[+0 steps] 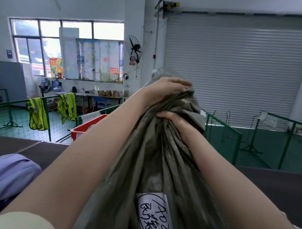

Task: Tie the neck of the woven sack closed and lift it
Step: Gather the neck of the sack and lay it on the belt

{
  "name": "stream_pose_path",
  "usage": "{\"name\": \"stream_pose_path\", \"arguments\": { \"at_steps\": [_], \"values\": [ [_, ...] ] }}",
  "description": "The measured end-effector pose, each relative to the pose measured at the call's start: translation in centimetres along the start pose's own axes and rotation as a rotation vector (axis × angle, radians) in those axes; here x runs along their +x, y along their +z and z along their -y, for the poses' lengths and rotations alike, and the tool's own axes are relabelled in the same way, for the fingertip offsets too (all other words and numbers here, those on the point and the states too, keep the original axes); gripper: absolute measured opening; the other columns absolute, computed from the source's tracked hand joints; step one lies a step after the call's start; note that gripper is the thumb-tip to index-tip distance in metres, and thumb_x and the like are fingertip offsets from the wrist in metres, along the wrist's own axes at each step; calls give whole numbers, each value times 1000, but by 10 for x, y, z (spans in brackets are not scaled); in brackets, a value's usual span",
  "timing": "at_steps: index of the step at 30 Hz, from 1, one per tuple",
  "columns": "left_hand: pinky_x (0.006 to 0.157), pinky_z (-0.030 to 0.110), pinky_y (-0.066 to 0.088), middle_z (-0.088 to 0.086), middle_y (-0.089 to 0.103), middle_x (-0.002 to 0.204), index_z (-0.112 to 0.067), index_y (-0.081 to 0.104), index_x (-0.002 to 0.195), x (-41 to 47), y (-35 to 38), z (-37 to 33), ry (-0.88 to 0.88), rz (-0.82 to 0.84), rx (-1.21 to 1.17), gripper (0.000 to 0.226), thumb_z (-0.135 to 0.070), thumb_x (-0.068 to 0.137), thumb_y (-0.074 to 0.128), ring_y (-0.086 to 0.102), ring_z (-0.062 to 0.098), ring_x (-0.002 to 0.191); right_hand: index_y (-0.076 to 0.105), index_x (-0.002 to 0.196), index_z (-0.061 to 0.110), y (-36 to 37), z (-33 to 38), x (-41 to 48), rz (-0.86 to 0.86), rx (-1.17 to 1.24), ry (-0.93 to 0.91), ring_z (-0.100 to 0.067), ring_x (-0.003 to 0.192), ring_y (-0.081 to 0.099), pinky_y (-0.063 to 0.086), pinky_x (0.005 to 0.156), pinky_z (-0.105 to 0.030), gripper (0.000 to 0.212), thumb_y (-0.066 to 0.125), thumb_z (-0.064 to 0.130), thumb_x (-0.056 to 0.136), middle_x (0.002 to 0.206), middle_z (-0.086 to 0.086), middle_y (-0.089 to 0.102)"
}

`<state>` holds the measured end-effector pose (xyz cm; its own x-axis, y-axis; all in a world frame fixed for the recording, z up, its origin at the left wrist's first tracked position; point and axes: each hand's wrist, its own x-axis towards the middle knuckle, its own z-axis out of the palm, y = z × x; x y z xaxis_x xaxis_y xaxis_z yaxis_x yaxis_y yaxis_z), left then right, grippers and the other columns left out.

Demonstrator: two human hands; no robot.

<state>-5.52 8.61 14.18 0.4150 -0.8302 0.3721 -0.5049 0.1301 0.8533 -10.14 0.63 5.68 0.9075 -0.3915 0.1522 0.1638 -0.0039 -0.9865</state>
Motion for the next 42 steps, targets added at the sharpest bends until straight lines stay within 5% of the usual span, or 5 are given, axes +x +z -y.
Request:
{"name": "stream_pose_path", "arguments": {
  "at_steps": [7, 13, 25, 36, 42],
  "values": [
    [79, 26, 46, 4, 58, 102, -6, 58, 111, -7, -39, 18, 41, -664, 367, 25, -17, 91, 47, 54, 15, 88, 54, 66, 5, -3, -11, 13, -147, 68, 141, -21, 42, 56, 48, 47, -20, 12, 47, 6, 75, 43, -5, 59],
    [111, 44, 31, 8, 39, 148, -19, 36, 142, -27, -52, 73, -705, -24, 295, 104, -86, 62, 40, 41, 32, 132, 53, 66, 1, -2, -19, 13, -31, 275, 130, -22, 40, 59, 51, 47, -20, 23, 32, 5, 75, 44, -8, 60],
    [68, 29, 53, 11, 66, 93, -13, 60, 102, -12, -51, 56, -231, -305, -3, 29, -19, 75, 67, 64, 21, 76, 68, 84, 6, -17, -4, 9, 169, 22, 168, -18, 58, 70, 59, 57, -24, 16, 55, 16, 82, 66, -6, 75],
    [68, 19, 43, 0, 52, 71, -18, 51, 67, 12, -16, 53, 6, 130, 96, 31, 11, 74, 61, 50, 11, 71, 67, 86, 8, -10, -19, 6, 198, 259, 81, -17, 64, 71, 59, 66, -27, 16, 52, 14, 87, 70, -6, 75],
    [73, 27, 50, -1, 60, 81, -21, 58, 79, 3, -34, 46, 30, -145, 560, 23, -32, 72, 76, 57, 15, 80, 63, 89, 5, -2, -27, 16, 79, 278, 143, -20, 61, 69, 53, 68, -30, 17, 48, 11, 83, 67, -8, 73]
  ]
}}
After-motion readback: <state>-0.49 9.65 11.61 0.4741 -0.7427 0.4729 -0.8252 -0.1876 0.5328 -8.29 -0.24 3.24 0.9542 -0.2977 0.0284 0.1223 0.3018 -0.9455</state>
